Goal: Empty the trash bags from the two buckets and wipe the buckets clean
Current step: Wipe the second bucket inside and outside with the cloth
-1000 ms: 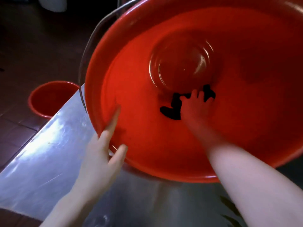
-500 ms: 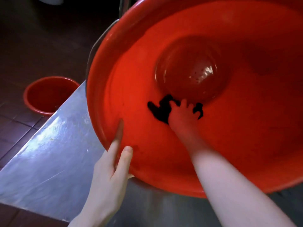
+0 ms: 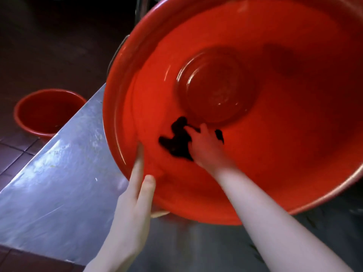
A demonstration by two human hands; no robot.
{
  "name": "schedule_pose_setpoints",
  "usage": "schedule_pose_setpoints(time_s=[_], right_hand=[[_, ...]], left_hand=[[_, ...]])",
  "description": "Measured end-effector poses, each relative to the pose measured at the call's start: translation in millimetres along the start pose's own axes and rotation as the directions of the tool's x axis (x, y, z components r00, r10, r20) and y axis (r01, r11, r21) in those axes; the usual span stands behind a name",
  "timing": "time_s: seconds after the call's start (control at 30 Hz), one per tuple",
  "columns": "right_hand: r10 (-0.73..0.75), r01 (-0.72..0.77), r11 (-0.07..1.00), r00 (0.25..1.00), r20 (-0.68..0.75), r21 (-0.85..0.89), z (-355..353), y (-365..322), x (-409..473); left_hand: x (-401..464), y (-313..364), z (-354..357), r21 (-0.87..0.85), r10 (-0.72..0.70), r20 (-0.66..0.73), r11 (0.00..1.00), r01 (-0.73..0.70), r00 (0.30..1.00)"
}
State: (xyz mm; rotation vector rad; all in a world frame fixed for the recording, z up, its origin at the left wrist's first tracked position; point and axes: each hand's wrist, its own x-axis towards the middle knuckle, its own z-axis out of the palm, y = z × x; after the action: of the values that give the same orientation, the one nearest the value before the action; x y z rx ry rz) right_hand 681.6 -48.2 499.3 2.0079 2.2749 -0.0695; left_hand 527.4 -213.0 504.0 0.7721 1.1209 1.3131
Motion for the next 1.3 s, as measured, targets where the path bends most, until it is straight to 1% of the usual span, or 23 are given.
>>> schedule_pose_setpoints(time_s=[0.07, 0.1, 0.13, 0.17, 0.23, 0.3, 0.33, 0.4, 0.43, 0.5, 0.6, 0.67, 0.7, 0.73, 0.8, 0.83, 0.9, 0.93, 0.97, 1.03, 1.13, 1.23, 1.3], right_hand=[[0.234, -0.235, 0.971, 0.972, 0.014, 0.053, 7, 2, 35], [0.287, -0.288, 0.954, 0.958, 0.025, 0.086, 9, 0, 42], [0.285, -0.286, 0.952, 0.958, 0.024, 0.109, 9, -6, 43], [0.224, -0.223, 0.967, 0.975, 0.007, 0.12, 9, -13, 36], [0.012, -0.006, 0.983, 0.999, -0.036, 0.183, 3, -29, 0], [-0.181, 0.192, 0.954, 0.981, -0.072, 0.231, -2, -42, -58], [-0.235, 0.247, 0.946, 0.969, -0.081, 0.212, -6, -47, -86], [-0.239, 0.25, 0.96, 0.966, -0.097, 0.129, -9, -48, -105], [-0.204, 0.21, 0.975, 0.975, -0.091, 0.072, -9, -46, -94], [-0.016, 0.017, 0.999, 1.0, -0.01, 0.041, -6, -42, -46], [0.245, -0.242, 0.962, 0.97, -0.003, 0.13, 4, -38, 24], [0.331, -0.329, 0.93, 0.943, 0.011, 0.165, 9, -36, 51], [0.339, -0.34, 0.926, 0.94, 0.036, 0.164, 11, -35, 58], [0.328, -0.331, 0.933, 0.944, 0.047, 0.144, 11, -33, 62], [0.269, -0.27, 0.959, 0.963, 0.025, 0.082, 10, -29, 59], [0.237, -0.236, 0.97, 0.972, -0.002, 0.052, 12, -27, 56], [0.189, -0.188, 0.982, 0.981, -0.054, 0.016, 16, -25, 52], [0.179, -0.179, 0.984, 0.982, -0.064, 0.009, 16, -24, 52], [0.171, -0.171, 0.985, 0.983, -0.063, 0.003, 14, -24, 52], [0.137, -0.138, 0.99, 0.99, -0.046, -0.017, 11, -20, 53], [0.098, -0.101, 0.993, 0.994, -0.039, -0.064, 9, -11, 48], [0.129, -0.143, 0.969, 0.988, -0.079, -0.2, 10, 8, 42], [0.193, -0.212, 0.938, 0.977, -0.096, -0.274, 8, 20, 39]], left_hand=[[-4, -1, 1, -0.043, -0.013, 0.01, 0.999, 0.013, 1.0], [-3, -2, 1, -0.06, -0.03, 0.013, 0.998, 0.031, 0.999], [0, -5, -1, -0.074, -0.051, 0.011, 0.996, 0.052, 0.999], [4, -8, -2, -0.083, -0.077, 0.001, 0.994, 0.076, 0.997], [11, -16, -4, -0.093, -0.122, -0.015, 0.988, 0.12, 0.992], [16, -23, -2, -0.103, -0.137, -0.007, 0.985, 0.136, 0.991], [17, -27, -1, -0.099, -0.136, -0.004, 0.986, 0.135, 0.991], [15, -29, 3, -0.101, -0.134, 0.009, 0.986, 0.134, 0.991], [12, -29, 5, -0.121, -0.131, 0.019, 0.984, 0.133, 0.991], [8, -30, 9, -0.164, -0.132, 0.032, 0.977, 0.135, 0.991], [1, -32, 9, -0.139, -0.154, 0.045, 0.977, 0.159, 0.987], [-4, -30, 0, -0.053, -0.17, 0.103, 0.983, 0.176, 0.98], [-6, -27, -10, 0.021, -0.155, 0.105, 0.988, 0.154, 0.982], [-5, -21, -20, 0.135, -0.109, 0.063, 0.986, 0.1, 0.992], [2, 2, -42, 0.415, 0.131, -0.094, 0.906, -0.081, 0.987], [8, 20, -52, 0.538, 0.288, -0.122, 0.823, -0.18, 0.95], [28, 55, -69, 0.726, 0.578, -0.012, 0.566, -0.39, 0.816], [40, 69, -74, 0.783, 0.654, 0.069, 0.432, -0.448, 0.753], [52, 79, -77, 0.823, 0.682, 0.126, 0.334, -0.46, 0.72], [72, 92, -78, 0.873, 0.661, 0.149, 0.261, -0.411, 0.736], [85, 90, -79, 0.877, 0.565, 0.167, 0.29, -0.384, 0.808], [77, 69, -80, 0.829, 0.515, 0.233, 0.339, -0.445, 0.825], [63, 41, -76, 0.768, 0.467, 0.235, 0.448, -0.458, 0.852]])
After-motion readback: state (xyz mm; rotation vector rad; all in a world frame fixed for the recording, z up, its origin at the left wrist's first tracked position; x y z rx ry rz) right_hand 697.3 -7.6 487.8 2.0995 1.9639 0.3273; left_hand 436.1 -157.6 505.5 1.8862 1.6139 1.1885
